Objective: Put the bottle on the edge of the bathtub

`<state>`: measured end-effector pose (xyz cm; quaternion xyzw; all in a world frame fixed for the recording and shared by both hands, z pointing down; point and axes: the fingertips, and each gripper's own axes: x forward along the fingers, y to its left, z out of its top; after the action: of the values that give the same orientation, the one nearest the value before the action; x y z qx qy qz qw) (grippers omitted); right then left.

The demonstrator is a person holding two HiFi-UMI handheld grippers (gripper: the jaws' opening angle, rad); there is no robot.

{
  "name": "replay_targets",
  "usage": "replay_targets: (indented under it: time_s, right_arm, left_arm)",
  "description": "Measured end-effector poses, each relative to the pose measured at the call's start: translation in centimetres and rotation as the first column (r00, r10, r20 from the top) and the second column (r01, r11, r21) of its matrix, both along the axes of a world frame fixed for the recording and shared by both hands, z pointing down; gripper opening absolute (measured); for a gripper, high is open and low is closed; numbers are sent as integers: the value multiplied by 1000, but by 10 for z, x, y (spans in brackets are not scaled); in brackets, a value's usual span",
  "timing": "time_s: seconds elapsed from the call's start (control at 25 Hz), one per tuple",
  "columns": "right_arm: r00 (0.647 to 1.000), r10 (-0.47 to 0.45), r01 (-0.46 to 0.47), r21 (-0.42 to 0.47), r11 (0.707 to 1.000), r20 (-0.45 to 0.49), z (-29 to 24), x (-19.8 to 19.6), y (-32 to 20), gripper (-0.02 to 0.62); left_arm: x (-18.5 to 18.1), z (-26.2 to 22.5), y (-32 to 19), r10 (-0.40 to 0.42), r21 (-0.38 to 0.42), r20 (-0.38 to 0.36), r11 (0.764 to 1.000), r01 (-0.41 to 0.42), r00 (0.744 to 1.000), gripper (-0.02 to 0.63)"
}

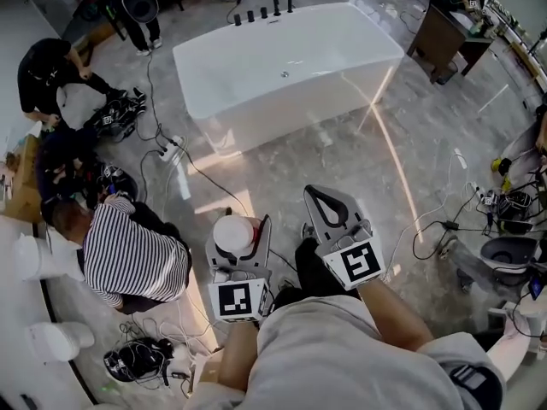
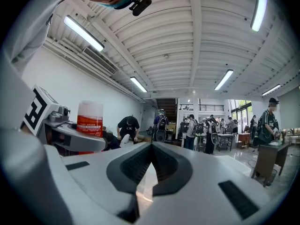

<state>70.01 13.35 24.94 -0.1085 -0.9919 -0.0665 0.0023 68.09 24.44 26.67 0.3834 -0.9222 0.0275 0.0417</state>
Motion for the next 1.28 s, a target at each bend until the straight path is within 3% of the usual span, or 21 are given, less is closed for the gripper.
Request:
replay_targets:
  time_s: [0.68, 1.28]
  right_arm:
    - [999, -32, 32, -13, 999, 4, 8, -154, -115, 6]
    - [998, -65, 65, -42, 997, -4, 17, -226, -196, 6]
  left_arm:
    - [-150, 4, -122, 8, -10, -5, 1000, -8, 1000, 298]
    - [-219, 10, -195, -28, -45, -24, 999, 27, 999, 298]
